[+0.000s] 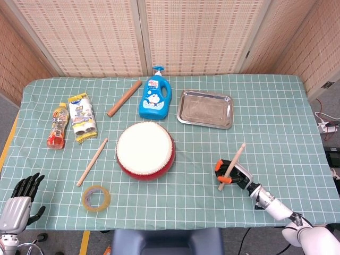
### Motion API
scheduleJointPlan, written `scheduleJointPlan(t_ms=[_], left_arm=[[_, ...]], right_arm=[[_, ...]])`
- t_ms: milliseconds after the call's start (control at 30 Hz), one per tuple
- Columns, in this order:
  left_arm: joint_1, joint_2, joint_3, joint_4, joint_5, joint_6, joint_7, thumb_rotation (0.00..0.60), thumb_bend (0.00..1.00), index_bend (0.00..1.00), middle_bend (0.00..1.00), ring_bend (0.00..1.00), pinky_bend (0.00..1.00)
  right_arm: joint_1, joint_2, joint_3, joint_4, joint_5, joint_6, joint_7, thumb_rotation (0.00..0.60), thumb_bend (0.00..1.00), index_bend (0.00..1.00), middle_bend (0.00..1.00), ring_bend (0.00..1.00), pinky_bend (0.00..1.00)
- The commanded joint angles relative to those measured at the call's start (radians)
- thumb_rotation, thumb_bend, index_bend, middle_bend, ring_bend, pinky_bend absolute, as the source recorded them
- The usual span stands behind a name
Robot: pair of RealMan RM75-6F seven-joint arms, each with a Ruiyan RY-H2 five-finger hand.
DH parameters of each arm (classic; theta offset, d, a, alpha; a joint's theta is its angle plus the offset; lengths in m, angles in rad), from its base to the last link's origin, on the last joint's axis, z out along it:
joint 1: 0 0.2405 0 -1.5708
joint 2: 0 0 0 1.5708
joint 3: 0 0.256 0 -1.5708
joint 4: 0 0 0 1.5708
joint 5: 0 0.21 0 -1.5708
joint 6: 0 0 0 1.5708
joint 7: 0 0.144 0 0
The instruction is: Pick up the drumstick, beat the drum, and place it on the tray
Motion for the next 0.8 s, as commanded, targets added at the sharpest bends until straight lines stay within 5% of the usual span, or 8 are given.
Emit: scheduleJointPlan(t_ms=[33, 300, 400, 633, 800], left_arm=[[-0.001, -0.001, 0.0, 0.002, 0.001, -0.001, -0.003, 0.6, 0.26, 0.02, 0.0, 0.0, 0.02], [-0.002, -0.003, -0.001, 0.009, -0.002, -0.002, -0.008, 0.6, 0.25, 0.02, 0.0, 0.0, 0.01], [-0.003, -0.004, -0.001, 0.011, -0.003, -0.004, -0.007, 0.6, 0.26, 0.02, 0.0, 0.0, 0.01], [-0.005, -0.004, -0.004, 0.012, -0.005, -0.004, -0.002, 0.6, 0.26, 0.02, 0.0, 0.0, 0.01], [-0.008, -0.004, -0.005, 0.009, -0.003, -0.004, 0.006, 0.6, 0.25, 0.03, 0.0, 0.0, 0.01]], right_arm=[[0.001, -0.003, 0.005, -0.02, 0.007, -0.009, -0.016, 0.528, 0.09, 0.67, 0.7, 0.72, 0.74], [0.011, 0.013, 0.028, -0.118, 0.034, -0.044, -0.1, 0.528, 0.08, 0.98, 0.92, 0.97, 0.96], [0.012, 0.029, 0.04, -0.17, 0.045, -0.044, -0.129, 0.54, 0.13, 1.0, 0.96, 1.0, 1.0], [0.009, 0.092, 0.079, -0.327, 0.059, 0.008, -0.247, 0.55, 0.53, 1.0, 1.0, 1.0, 1.0], [0.015, 0.16, 0.109, -0.457, 0.057, 0.049, -0.371, 0.55, 0.61, 1.0, 1.0, 1.0, 1.0]])
